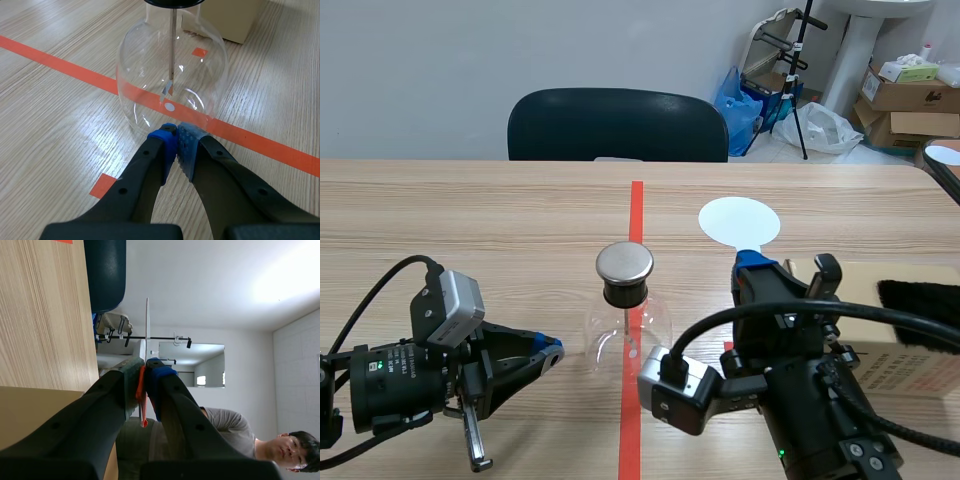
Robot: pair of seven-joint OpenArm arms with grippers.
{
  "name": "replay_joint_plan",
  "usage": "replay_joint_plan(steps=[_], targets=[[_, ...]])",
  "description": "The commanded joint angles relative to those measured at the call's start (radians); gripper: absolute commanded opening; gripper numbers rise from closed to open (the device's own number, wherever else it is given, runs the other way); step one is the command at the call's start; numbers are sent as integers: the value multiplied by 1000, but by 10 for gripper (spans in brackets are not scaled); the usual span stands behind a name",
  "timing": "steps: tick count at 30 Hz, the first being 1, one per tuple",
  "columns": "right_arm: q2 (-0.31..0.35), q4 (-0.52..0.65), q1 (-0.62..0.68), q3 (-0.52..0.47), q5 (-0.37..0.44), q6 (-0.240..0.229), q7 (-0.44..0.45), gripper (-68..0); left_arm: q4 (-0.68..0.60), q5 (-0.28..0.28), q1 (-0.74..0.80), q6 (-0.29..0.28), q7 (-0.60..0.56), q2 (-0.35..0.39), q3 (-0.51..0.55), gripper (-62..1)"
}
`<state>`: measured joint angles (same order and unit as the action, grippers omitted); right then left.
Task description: Do the electroscope experiment
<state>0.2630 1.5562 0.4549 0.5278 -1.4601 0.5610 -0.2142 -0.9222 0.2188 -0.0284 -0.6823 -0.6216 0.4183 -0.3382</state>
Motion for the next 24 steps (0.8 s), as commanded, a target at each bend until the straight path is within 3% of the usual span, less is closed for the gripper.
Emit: replay_joint_plan(steps=[1,24], targets=[[11,22,-12,-3,-1,13,-1,-665,-6,-16,-8,0,-17,-2,2,-579],[11,22,-12,-3,-1,13,-1,-665,-6,-27,-7,0,-108,-2,2,-579]])
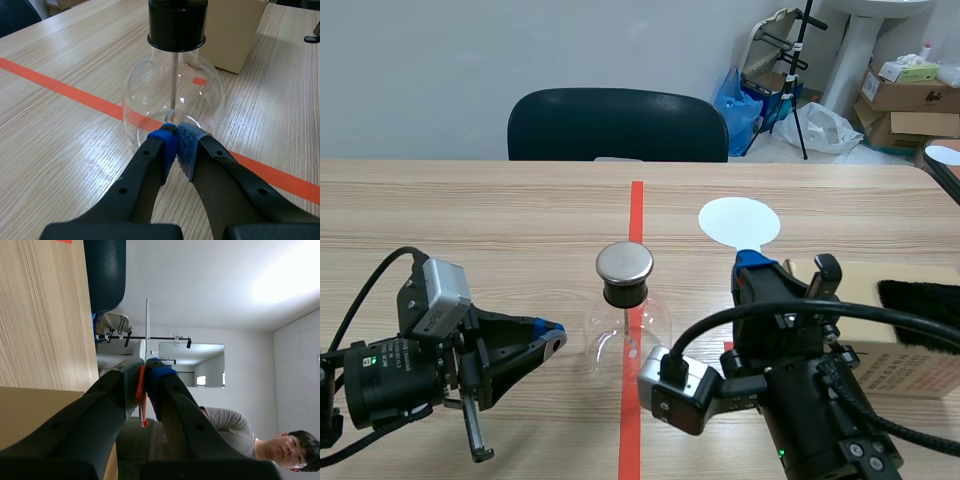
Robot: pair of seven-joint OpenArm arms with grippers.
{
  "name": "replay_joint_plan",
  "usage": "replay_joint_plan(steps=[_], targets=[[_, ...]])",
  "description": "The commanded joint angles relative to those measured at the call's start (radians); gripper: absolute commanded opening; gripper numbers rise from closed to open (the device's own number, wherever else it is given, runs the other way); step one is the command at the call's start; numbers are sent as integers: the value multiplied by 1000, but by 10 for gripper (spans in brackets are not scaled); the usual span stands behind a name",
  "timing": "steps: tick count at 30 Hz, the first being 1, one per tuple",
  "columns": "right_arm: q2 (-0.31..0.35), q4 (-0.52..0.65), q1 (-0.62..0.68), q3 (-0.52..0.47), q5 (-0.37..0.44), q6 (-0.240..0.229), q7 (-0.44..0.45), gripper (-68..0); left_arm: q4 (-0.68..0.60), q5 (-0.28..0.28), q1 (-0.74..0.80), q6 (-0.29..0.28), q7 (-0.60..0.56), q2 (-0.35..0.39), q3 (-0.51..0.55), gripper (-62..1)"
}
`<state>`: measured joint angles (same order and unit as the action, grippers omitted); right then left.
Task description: Do the electroscope experiment
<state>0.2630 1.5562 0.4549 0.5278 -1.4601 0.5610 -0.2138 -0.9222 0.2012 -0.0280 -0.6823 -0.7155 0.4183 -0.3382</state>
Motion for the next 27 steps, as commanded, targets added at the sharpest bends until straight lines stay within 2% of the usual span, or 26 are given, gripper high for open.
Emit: replay_joint_plan(steps=[1,27], targets=[[11,22,-12,-3,-1,13,-1,-665,-6,-10,-8,0,-14,-2,2,-579],[11,22,-12,-3,-1,13,-2,-665,-6,-9,-5,0,1,-2,2,-579]])
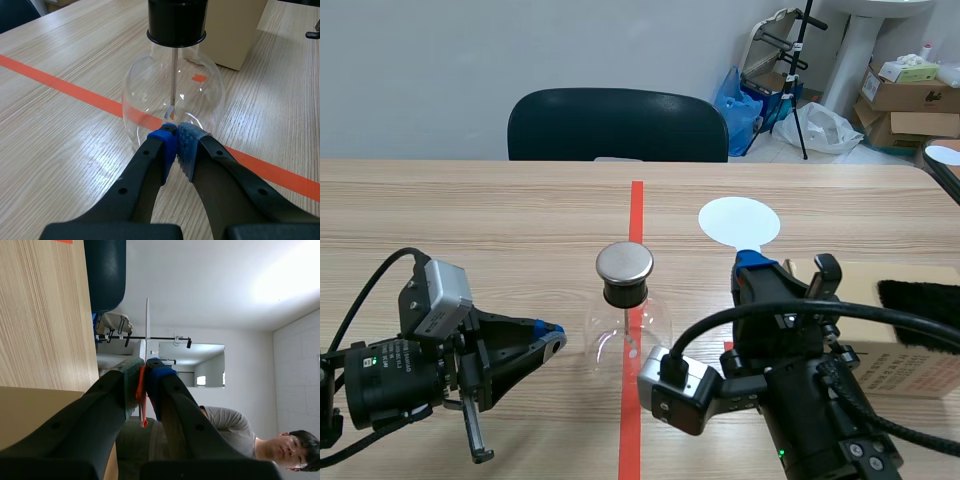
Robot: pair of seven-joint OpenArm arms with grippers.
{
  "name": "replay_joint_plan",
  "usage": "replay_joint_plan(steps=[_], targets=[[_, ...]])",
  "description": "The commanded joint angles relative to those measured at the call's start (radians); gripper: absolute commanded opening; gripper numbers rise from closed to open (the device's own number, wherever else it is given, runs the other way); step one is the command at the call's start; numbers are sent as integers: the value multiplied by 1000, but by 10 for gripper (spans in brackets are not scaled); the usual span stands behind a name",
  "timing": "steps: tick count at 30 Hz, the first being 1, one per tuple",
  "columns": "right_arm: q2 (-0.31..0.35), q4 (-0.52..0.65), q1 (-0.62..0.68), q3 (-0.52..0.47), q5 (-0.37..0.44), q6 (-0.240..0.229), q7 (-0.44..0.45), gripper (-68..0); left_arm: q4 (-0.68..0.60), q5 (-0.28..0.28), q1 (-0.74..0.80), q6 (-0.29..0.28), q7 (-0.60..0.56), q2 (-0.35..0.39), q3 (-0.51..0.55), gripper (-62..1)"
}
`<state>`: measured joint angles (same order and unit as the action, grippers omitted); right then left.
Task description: Do the electroscope experiment
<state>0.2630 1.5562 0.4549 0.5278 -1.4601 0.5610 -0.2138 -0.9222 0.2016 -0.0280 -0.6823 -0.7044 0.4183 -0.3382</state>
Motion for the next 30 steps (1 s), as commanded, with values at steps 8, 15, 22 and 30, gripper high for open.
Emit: replay_joint_plan(steps=[8,15,22,30], targets=[[11,22,-12,-3,-1,13,11,-665,-6,-9,-5,0,-10,-2,2,-579],[11,22,-12,-3,-1,13,107,-665,-6,5,-5,0,-10,-2,2,-579],[11,22,-12,-3,-1,13,264,-665,-6,5,-5,0,-10,-2,2,-579],[11,22,-12,-3,-1,13,426,-665,-6,5,-5,0,7,-2,2,-579]])
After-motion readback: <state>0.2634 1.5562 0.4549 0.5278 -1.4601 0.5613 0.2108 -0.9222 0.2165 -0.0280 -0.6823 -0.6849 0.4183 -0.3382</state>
